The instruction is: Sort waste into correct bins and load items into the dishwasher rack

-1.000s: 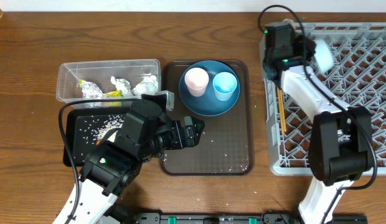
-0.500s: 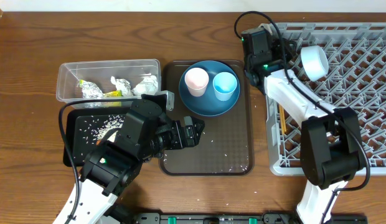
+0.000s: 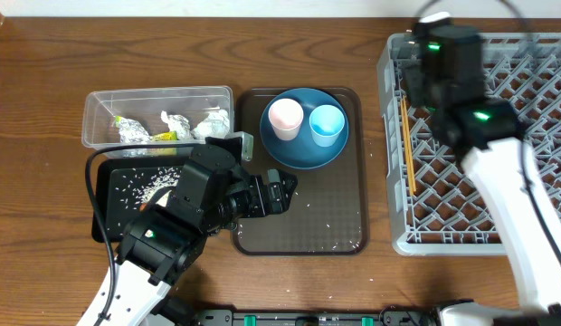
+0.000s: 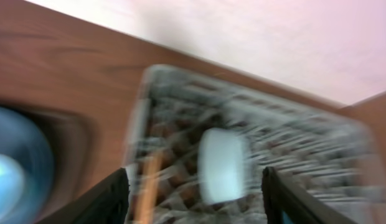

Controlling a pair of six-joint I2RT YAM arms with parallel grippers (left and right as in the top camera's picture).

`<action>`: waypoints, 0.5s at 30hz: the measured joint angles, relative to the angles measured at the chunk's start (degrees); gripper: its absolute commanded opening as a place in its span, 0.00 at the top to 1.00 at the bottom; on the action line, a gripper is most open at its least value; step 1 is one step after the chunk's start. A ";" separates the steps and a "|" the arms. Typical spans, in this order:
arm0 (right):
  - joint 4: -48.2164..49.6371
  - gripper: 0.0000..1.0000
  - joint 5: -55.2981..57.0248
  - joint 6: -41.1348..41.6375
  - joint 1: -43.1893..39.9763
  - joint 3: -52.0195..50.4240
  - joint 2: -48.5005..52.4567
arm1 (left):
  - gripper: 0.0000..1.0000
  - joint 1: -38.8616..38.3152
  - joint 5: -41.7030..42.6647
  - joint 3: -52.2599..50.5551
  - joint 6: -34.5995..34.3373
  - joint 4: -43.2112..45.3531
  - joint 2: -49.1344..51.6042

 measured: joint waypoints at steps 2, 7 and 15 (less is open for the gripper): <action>-3.65 0.22 -7.58 2.78 -1.18 0.00 -2.19 | 0.02 0.00 0.00 0.02 0.00 -0.04 0.00; -13.03 0.01 -19.61 6.03 -1.44 -0.02 -4.37 | 0.01 0.00 0.00 0.02 0.00 -0.07 0.00; -23.61 0.01 -23.65 7.43 -1.44 -0.04 -4.37 | 0.02 0.00 0.00 0.02 0.00 -0.07 0.00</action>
